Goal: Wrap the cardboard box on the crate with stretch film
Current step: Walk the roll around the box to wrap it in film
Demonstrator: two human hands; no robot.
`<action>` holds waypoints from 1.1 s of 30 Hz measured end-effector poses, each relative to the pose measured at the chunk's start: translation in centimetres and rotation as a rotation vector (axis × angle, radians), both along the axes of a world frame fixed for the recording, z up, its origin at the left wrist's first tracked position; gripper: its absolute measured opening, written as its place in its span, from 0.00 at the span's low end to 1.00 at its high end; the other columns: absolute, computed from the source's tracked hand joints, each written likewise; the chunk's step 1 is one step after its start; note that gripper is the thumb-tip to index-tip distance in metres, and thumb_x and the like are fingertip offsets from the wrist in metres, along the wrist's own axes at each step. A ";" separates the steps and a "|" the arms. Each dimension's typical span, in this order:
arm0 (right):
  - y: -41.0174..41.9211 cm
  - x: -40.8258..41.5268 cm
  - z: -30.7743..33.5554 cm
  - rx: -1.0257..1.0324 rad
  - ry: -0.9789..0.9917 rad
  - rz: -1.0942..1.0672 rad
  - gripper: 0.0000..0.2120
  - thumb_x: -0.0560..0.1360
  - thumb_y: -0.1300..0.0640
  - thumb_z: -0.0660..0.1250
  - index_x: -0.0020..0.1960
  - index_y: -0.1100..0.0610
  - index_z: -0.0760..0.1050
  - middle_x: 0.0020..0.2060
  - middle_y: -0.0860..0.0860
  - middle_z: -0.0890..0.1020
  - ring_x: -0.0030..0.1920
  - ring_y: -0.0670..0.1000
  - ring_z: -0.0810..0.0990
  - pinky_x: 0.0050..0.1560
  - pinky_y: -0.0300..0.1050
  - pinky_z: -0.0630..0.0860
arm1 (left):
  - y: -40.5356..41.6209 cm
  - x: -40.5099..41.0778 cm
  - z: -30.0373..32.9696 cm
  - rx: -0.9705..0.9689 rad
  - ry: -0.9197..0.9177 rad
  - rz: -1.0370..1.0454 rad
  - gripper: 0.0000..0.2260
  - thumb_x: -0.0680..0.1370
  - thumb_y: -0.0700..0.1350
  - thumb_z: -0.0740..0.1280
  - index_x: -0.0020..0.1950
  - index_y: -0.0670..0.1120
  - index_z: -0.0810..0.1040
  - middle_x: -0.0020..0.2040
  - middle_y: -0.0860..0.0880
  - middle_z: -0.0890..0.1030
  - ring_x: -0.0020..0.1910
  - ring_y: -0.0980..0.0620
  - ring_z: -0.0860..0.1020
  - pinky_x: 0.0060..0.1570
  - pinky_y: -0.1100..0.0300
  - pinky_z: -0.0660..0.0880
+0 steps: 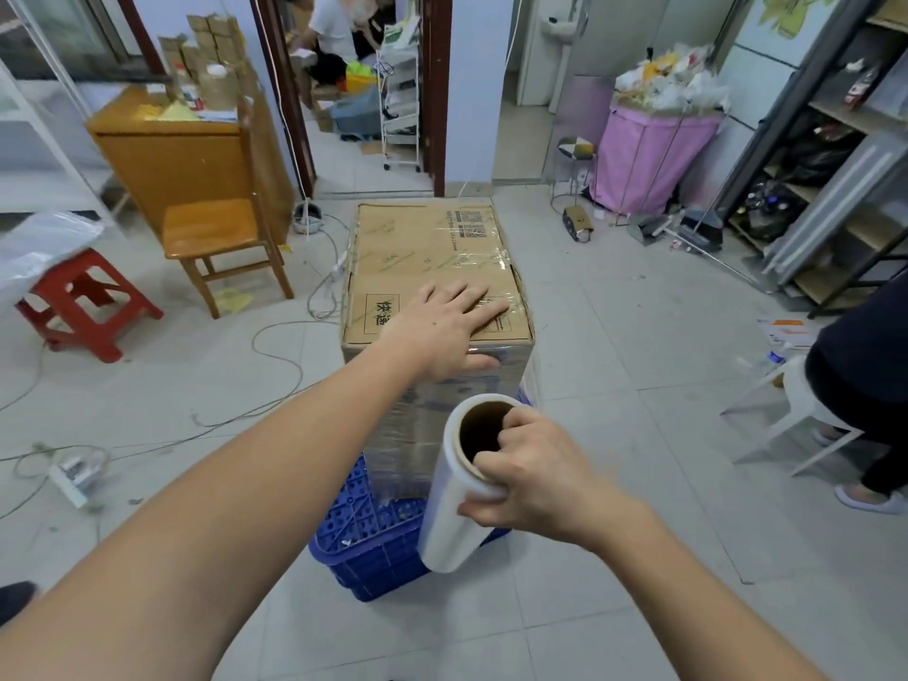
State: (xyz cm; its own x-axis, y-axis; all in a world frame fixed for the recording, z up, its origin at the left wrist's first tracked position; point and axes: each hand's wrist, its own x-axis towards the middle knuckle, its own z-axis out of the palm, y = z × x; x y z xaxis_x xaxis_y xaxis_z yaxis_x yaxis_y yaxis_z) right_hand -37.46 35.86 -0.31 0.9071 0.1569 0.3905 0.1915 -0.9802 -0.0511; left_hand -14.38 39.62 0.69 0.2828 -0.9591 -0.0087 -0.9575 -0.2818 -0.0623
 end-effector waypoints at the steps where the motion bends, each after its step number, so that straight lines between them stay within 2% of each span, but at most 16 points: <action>1: 0.5 0.5 0.0 0.001 0.005 0.008 0.22 0.67 0.41 0.73 0.30 0.51 0.63 0.25 0.45 0.62 0.31 0.50 0.59 0.41 0.43 0.71 | 0.2 0.1 0.0 -0.003 0.001 0.001 0.38 0.78 0.75 0.51 0.83 0.62 0.43 0.85 0.51 0.50 0.83 0.46 0.48 0.80 0.40 0.49; 4: 1.8 1.4 -0.3 0.007 0.020 0.039 0.23 0.67 0.44 0.74 0.31 0.51 0.61 0.24 0.46 0.62 0.30 0.51 0.59 0.41 0.43 0.70 | 0.8 0.5 -0.2 -0.011 0.013 0.007 0.39 0.78 0.75 0.52 0.83 0.62 0.43 0.85 0.51 0.50 0.83 0.46 0.48 0.80 0.41 0.49; 6: 2.3 1.8 -0.9 -0.038 0.047 0.070 0.20 0.69 0.44 0.73 0.31 0.53 0.65 0.23 0.48 0.69 0.30 0.51 0.61 0.45 0.44 0.71 | 1.1 0.5 -0.2 -0.012 0.020 0.011 0.39 0.77 0.75 0.53 0.83 0.62 0.44 0.85 0.51 0.50 0.83 0.46 0.49 0.80 0.41 0.49; 9: 2.6 2.0 -1.2 -0.085 0.086 0.063 0.17 0.72 0.42 0.69 0.34 0.53 0.72 0.27 0.48 0.76 0.32 0.51 0.68 0.50 0.44 0.71 | 1.5 0.5 -0.1 -0.032 0.044 0.012 0.39 0.77 0.74 0.56 0.83 0.63 0.45 0.85 0.51 0.52 0.83 0.46 0.49 0.80 0.41 0.49; 13: 3.1 2.2 -0.4 -0.150 0.139 0.025 0.18 0.70 0.41 0.70 0.35 0.53 0.71 0.27 0.47 0.76 0.31 0.51 0.71 0.51 0.45 0.71 | 1.9 0.5 0.0 -0.091 0.085 0.011 0.40 0.76 0.74 0.61 0.83 0.62 0.50 0.84 0.51 0.56 0.83 0.47 0.52 0.80 0.43 0.50; 17: 5.4 1.6 -0.3 -0.155 0.210 -0.136 0.20 0.61 0.43 0.79 0.37 0.53 0.72 0.29 0.47 0.79 0.31 0.51 0.73 0.44 0.47 0.75 | 2.5 0.7 0.1 -0.155 0.119 0.008 0.42 0.73 0.74 0.66 0.82 0.58 0.59 0.81 0.50 0.62 0.80 0.47 0.59 0.79 0.44 0.54; 20: 7.5 1.3 -0.9 -0.137 0.261 -0.328 0.31 0.47 0.48 0.85 0.41 0.54 0.72 0.27 0.49 0.77 0.26 0.52 0.73 0.37 0.48 0.75 | 2.8 0.7 0.5 -0.203 0.176 -0.022 0.41 0.72 0.71 0.70 0.80 0.56 0.65 0.75 0.52 0.68 0.73 0.48 0.65 0.76 0.47 0.60; 21: 8.0 1.3 -1.2 -0.135 0.260 -0.380 0.33 0.44 0.48 0.86 0.42 0.55 0.72 0.26 0.49 0.77 0.25 0.51 0.72 0.36 0.48 0.75 | 2.9 0.9 0.6 -0.220 0.214 -0.033 0.39 0.72 0.69 0.71 0.79 0.55 0.67 0.73 0.52 0.69 0.71 0.49 0.66 0.74 0.48 0.62; 22: 8.5 1.3 -1.4 -0.131 0.245 -0.424 0.33 0.45 0.48 0.85 0.42 0.54 0.71 0.26 0.48 0.76 0.25 0.51 0.72 0.35 0.47 0.75 | 3.1 1.1 0.7 -0.231 0.261 -0.045 0.37 0.72 0.67 0.72 0.78 0.56 0.69 0.71 0.53 0.70 0.70 0.49 0.66 0.72 0.50 0.63; 24: 9.4 1.8 -1.3 -0.084 0.188 -0.527 0.29 0.55 0.42 0.81 0.41 0.51 0.65 0.25 0.46 0.75 0.25 0.49 0.71 0.36 0.45 0.75 | 3.5 2.0 1.3 -0.222 0.379 -0.090 0.32 0.74 0.65 0.72 0.75 0.57 0.72 0.71 0.52 0.70 0.70 0.49 0.66 0.71 0.49 0.64; 26: 10.0 2.7 -1.0 -0.057 0.114 -0.643 0.25 0.67 0.35 0.72 0.39 0.51 0.61 0.24 0.45 0.71 0.25 0.49 0.67 0.37 0.45 0.72 | 4.1 3.5 2.1 -0.133 0.489 -0.178 0.28 0.76 0.62 0.72 0.75 0.58 0.72 0.76 0.51 0.68 0.74 0.48 0.64 0.74 0.48 0.62; 27: 10.2 3.2 -0.9 -0.059 0.088 -0.681 0.25 0.69 0.34 0.70 0.38 0.51 0.61 0.24 0.44 0.69 0.25 0.49 0.65 0.37 0.45 0.70 | 4.6 4.4 2.6 -0.057 0.510 -0.230 0.28 0.77 0.60 0.72 0.76 0.58 0.71 0.79 0.51 0.65 0.75 0.48 0.63 0.75 0.49 0.62; 30: 11.2 4.0 -0.6 -0.015 0.050 -0.791 0.28 0.66 0.38 0.75 0.36 0.50 0.58 0.26 0.44 0.61 0.27 0.49 0.60 0.36 0.43 0.64 | 6.8 7.8 3.5 0.086 0.388 -0.370 0.31 0.78 0.62 0.69 0.79 0.59 0.65 0.82 0.54 0.60 0.75 0.51 0.65 0.68 0.57 0.65; 33: 12.6 4.8 -0.5 0.015 0.045 -0.966 0.26 0.65 0.44 0.78 0.35 0.50 0.60 0.26 0.45 0.62 0.28 0.51 0.63 0.36 0.45 0.68 | 9.5 10.9 3.3 0.081 0.239 -0.497 0.36 0.76 0.71 0.65 0.81 0.60 0.61 0.82 0.54 0.60 0.77 0.51 0.63 0.74 0.53 0.63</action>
State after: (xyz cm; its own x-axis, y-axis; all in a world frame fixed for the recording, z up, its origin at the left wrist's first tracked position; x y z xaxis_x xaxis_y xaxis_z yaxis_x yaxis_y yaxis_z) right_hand -32.64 48.49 -0.83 0.6564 -0.6693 0.3482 -0.6990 -0.7131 -0.0530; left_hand -3.52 49.11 3.96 -0.2222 -0.9702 -0.0963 -0.9641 0.2040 0.1698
